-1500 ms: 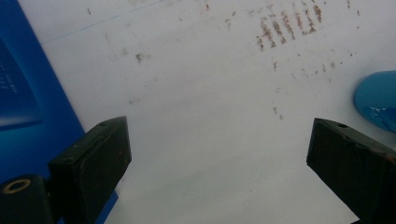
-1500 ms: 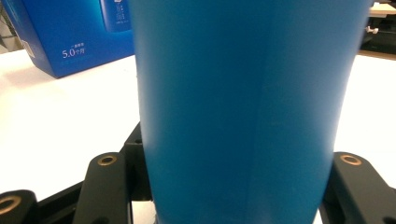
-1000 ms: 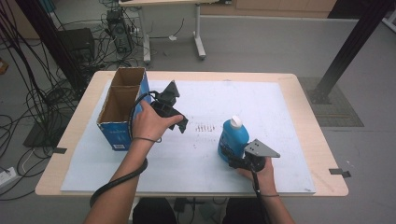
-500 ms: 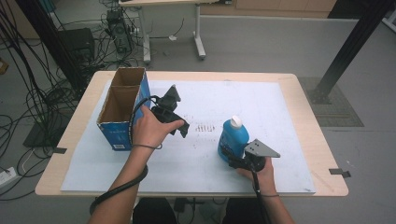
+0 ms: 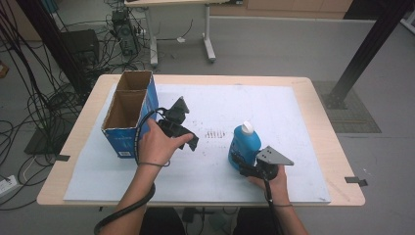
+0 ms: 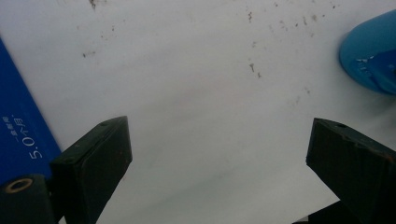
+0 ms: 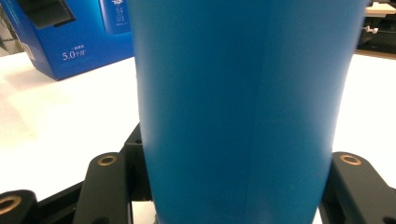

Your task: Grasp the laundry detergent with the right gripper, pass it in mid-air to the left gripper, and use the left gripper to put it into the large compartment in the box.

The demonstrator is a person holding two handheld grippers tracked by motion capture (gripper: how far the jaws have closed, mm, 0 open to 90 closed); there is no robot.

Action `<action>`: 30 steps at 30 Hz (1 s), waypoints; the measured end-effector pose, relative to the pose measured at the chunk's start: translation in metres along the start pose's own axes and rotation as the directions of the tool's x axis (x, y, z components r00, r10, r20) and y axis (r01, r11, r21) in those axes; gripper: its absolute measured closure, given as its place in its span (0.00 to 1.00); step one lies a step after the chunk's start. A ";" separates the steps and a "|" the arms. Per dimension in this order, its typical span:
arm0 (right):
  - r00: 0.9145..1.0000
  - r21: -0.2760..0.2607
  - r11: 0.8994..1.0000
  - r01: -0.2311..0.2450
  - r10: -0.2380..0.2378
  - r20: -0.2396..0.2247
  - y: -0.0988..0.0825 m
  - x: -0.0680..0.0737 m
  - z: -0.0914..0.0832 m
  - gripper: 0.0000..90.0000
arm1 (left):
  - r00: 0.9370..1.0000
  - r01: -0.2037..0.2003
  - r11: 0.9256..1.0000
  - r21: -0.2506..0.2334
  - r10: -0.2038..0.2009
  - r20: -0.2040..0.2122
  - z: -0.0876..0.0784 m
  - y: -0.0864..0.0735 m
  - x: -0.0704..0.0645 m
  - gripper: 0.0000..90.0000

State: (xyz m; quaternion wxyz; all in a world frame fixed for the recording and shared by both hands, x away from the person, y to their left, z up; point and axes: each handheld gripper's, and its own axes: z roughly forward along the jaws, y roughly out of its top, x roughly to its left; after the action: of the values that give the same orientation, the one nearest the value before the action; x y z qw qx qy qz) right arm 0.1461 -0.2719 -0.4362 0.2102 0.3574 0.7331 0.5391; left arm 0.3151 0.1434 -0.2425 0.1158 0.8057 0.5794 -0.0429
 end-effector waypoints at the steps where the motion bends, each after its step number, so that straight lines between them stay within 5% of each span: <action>1: 1.000 0.000 1.000 -0.001 0.001 0.000 0.000 0.000 0.000 0.46 | 1.000 -0.001 1.000 -0.001 0.001 0.006 0.001 -0.002 0.001 0.08; 30: 1.000 0.013 1.000 0.004 -0.004 0.003 0.010 -0.002 -0.005 0.46 | 1.000 0.002 1.000 -0.003 -0.001 0.028 0.011 -0.012 0.002 0.08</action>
State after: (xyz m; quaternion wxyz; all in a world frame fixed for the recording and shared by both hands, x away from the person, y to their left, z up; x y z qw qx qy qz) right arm 0.1470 -0.2750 -0.4256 0.2098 0.3583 0.7370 0.5333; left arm 0.3055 0.1464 -0.2556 0.1253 0.8043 0.5783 -0.0534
